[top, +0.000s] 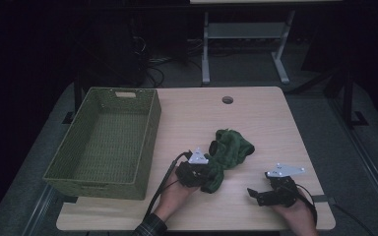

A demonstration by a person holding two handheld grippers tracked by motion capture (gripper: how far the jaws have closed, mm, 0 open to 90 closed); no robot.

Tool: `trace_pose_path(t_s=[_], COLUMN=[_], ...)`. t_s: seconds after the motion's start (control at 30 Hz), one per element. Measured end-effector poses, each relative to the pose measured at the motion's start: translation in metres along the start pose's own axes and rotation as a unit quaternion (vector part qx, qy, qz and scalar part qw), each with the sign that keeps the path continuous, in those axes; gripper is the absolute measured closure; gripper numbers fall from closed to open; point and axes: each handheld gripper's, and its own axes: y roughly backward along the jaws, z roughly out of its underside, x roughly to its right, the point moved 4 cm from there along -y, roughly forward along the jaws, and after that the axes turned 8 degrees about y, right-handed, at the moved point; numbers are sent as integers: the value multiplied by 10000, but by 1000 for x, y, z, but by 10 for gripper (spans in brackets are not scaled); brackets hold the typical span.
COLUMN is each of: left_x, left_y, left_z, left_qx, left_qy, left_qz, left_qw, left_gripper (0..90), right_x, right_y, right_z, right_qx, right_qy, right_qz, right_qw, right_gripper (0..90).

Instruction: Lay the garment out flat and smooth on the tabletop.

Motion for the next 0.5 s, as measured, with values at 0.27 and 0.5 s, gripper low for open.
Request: trace_pose_path(t_s=[0.27,0.5], left_x=[-2,-3], left_y=[-1,-1], left_z=[1,2], left_qx=[60,79], left_qy=[80,123], left_qz=[108,150], left_qw=[9999,9998], left_gripper=[803,802], right_x=[-47,-73], right_y=[-12,-25], right_z=[-24,-37], right_qx=[329,404], right_qy=[358,483], right_qz=[-576,-912], right_qw=[9972,9938], right_gripper=[142,237])
